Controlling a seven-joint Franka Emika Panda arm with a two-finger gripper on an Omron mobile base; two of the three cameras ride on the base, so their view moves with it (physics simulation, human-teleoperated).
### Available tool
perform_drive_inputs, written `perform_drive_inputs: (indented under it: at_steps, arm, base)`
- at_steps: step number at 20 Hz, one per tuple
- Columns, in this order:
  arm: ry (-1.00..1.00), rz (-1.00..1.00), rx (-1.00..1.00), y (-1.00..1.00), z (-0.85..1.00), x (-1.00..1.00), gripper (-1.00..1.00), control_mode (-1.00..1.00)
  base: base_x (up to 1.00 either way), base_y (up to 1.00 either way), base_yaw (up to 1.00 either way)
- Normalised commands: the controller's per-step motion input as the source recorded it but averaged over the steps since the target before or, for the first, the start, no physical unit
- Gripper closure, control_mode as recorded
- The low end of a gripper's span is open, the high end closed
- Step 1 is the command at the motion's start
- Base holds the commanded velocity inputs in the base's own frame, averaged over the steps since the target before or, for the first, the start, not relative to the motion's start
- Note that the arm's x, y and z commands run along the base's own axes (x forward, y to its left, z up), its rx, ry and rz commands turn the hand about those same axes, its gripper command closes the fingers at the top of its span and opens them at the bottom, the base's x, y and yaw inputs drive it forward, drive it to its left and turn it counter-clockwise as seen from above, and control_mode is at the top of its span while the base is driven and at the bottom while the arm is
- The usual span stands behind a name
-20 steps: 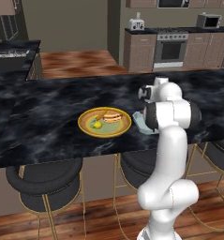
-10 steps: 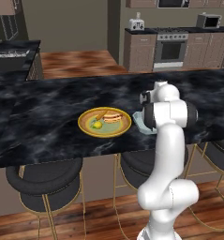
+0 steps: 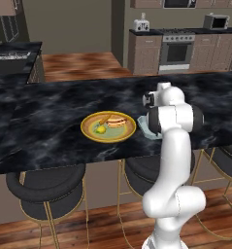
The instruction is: Place one cooked food and one vegetable from the large plate to each tupperware container.
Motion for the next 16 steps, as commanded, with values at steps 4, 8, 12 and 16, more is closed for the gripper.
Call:
perform_drive_inputs:
  at_steps: [4, 8, 12, 16]
  arm:
    - [0.0, -0.08, -0.03, 0.59, 0.0, 0.05, 1.0, -1.0]
    - [0.0, 0.0, 0.0, 0.0, 0.0, 0.11, -1.0, -1.0]
    - [0.0, 0.0, 0.0, 0.0, 0.0, 0.11, -1.0, -1.0]
    - [0.0, 0.0, 0.0, 0.0, 0.0, 0.08, -1.0, -1.0]
  base:
    - [0.0, 0.0, 0.0]
    - [0.0, 0.0, 0.0]
    - [0.0, 0.0, 0.0]
    - [0.0, 0.0, 0.0]
